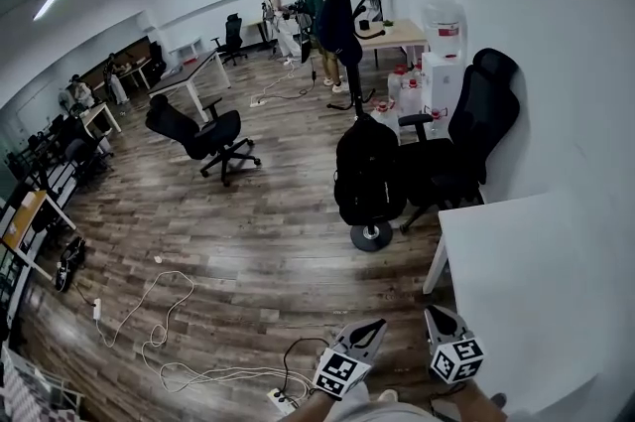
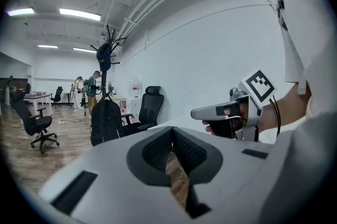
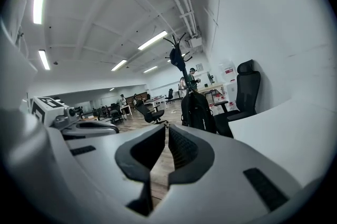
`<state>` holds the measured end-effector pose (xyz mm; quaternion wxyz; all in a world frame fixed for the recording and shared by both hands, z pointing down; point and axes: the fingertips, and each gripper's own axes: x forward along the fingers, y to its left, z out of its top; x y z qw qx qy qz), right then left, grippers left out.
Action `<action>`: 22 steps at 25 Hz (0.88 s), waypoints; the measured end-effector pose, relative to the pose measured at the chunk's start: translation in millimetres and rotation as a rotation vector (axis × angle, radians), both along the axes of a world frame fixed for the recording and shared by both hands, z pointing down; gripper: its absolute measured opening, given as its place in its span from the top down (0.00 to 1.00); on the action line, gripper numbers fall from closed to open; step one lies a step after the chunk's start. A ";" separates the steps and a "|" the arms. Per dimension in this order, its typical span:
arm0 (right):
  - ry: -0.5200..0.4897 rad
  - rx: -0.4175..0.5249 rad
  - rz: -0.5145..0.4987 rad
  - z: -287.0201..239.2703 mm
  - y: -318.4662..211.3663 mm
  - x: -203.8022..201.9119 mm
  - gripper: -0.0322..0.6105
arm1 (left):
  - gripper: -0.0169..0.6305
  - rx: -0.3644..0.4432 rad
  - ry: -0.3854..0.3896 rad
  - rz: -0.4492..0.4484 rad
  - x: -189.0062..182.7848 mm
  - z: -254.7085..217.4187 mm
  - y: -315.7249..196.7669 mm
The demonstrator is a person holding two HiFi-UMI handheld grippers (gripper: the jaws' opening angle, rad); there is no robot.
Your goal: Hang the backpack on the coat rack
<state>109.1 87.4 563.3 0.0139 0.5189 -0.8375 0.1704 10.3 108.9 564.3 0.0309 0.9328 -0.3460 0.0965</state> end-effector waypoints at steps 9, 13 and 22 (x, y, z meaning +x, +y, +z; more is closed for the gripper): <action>-0.032 0.020 -0.030 -1.9 13.1 -17.4 0.90 | 0.96 0.029 -0.019 -0.009 -8.1 -14.9 16.5; -0.044 0.065 0.009 -21.6 11.0 -13.4 0.90 | 0.96 0.059 0.018 -0.016 -20.8 -25.6 10.7; -0.042 0.130 0.085 -60.4 21.5 -23.3 0.91 | 0.96 0.104 0.069 -0.031 -61.0 -54.8 5.3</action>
